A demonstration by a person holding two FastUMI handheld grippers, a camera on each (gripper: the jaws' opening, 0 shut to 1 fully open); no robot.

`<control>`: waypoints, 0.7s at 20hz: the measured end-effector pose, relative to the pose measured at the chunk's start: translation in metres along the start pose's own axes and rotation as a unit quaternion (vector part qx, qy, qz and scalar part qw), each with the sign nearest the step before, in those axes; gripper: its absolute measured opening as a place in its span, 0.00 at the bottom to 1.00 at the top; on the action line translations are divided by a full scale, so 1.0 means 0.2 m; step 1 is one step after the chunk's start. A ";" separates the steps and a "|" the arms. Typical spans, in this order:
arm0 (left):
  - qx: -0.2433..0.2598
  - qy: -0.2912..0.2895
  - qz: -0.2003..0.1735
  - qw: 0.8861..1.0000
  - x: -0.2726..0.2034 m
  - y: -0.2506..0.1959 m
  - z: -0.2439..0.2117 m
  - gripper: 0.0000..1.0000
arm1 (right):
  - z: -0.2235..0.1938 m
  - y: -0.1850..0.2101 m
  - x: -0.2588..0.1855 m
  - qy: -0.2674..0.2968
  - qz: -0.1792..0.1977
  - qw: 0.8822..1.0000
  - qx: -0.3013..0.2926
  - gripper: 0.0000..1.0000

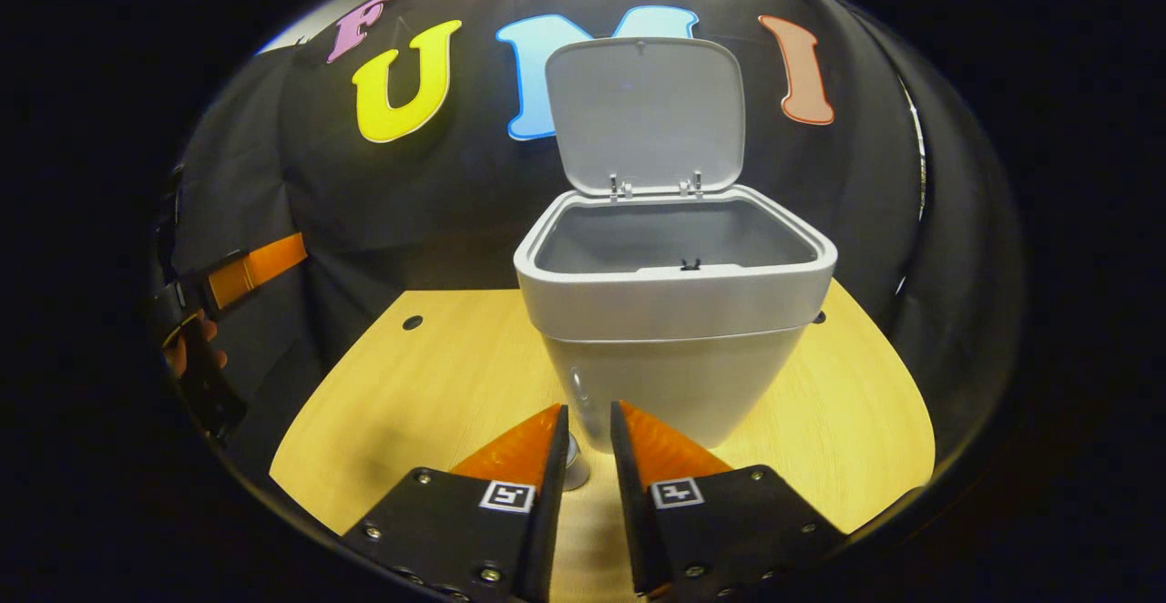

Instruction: Press the lid of the desktop garbage bin to open it, pick up the crumpled paper on the desktop and throw it into the bin, then pick up the pop can on the desktop and drop it into the bin, and finally close the garbage bin lid.

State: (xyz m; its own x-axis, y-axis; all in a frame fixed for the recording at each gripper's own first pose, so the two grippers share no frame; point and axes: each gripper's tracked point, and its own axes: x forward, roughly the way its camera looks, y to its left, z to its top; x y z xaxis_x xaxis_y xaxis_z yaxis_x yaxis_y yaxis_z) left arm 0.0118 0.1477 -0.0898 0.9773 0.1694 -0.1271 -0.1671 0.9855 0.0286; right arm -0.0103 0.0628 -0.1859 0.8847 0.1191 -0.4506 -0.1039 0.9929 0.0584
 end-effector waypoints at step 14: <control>-0.012 0.023 0.057 0.998 -0.08 0.40 -0.09 0.99 | -0.22 0.15 0.27 0.068 0.002 0.997 -0.025 0.98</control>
State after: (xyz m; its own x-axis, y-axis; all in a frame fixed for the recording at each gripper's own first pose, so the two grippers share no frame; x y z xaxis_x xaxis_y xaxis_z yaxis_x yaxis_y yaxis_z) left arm -0.0206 0.2240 -0.1039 0.9452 0.2792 -0.1692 -0.2795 0.9599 0.0226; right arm 0.0142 0.0996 -0.2474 0.8149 0.1188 -0.5673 -0.1329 0.9910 0.0166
